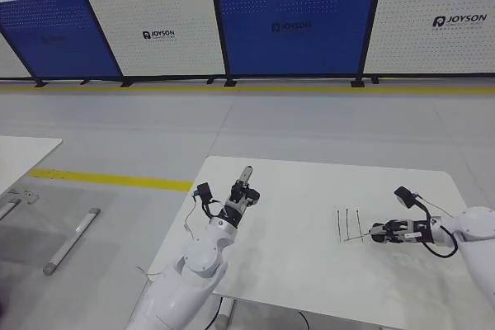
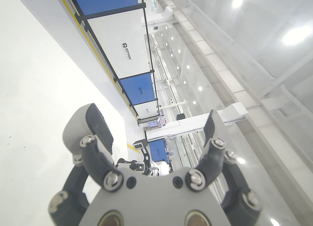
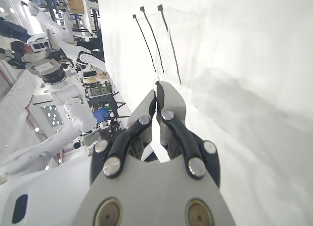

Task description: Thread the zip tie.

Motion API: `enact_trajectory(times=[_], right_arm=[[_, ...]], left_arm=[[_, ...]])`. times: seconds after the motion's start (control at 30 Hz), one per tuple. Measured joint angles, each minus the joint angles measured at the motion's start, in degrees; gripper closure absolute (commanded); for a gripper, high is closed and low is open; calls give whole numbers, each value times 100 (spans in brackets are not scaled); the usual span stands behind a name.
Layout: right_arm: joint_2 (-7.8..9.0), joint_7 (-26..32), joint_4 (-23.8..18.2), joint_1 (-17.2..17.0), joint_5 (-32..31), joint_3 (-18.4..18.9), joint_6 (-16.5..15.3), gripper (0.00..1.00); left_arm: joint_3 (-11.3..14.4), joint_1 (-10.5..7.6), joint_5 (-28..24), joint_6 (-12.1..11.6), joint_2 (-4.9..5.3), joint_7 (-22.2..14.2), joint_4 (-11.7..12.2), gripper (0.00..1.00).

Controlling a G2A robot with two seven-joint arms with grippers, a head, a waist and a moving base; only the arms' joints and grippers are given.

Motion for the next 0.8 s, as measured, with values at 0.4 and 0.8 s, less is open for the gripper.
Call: enact_trajectory(times=[0.4, 0.8], right_arm=[[587, -6, -1776, -941, 915, 783, -18, 100], [1011, -5, -3304, -1823, 1287, 1241, -18, 100]], left_arm=[[0, 0, 0, 0, 0, 0, 0, 0], [0, 0, 0, 0, 0, 0, 0, 0]])
